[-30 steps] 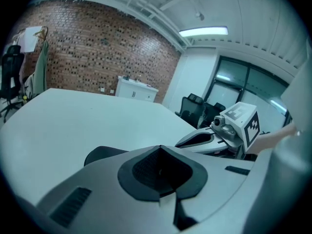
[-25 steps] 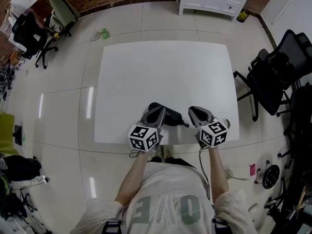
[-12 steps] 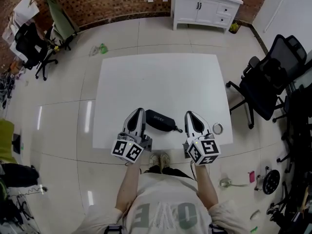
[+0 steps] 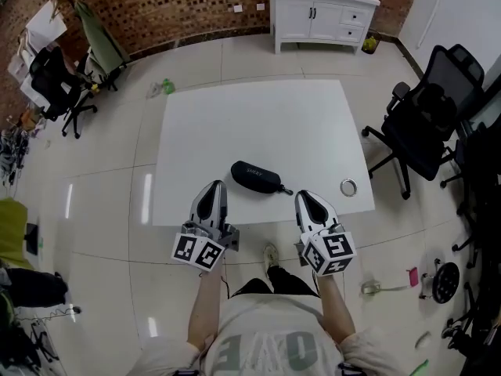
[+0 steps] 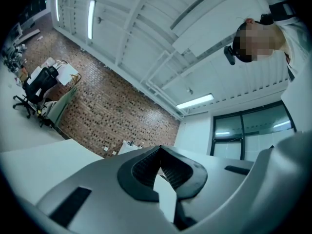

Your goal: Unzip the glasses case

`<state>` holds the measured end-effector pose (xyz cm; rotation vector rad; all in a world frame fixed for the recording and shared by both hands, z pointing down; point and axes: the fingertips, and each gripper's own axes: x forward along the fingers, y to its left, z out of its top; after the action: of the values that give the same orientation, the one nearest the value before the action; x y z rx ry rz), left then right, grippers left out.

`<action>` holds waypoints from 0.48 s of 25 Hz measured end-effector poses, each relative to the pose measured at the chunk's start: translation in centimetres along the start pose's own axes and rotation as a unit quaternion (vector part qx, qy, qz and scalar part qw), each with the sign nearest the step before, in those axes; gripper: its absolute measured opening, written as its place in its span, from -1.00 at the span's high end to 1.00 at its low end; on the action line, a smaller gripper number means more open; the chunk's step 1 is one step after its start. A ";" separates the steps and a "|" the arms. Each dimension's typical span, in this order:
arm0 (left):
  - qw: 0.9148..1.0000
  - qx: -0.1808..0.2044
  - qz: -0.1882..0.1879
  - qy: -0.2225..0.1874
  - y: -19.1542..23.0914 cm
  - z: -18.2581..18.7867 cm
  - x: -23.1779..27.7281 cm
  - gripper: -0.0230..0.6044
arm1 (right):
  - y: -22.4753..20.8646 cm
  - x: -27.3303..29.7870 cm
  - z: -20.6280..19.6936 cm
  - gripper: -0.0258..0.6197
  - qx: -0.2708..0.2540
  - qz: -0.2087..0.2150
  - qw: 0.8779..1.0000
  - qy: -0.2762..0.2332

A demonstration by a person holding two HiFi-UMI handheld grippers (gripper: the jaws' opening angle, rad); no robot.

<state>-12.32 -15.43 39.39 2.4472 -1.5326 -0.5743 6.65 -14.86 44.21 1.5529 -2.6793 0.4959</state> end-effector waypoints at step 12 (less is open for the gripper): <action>0.998 0.029 -0.045 0.016 -12.4 0.5 -26.9 0.96 | 14.9 -23.6 -5.8 0.92 -0.028 -0.026 0.997 -0.061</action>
<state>-12.85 14.20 40.33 2.5654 -1.4530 -0.5094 5.16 13.53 41.94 1.6865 -2.7055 0.3325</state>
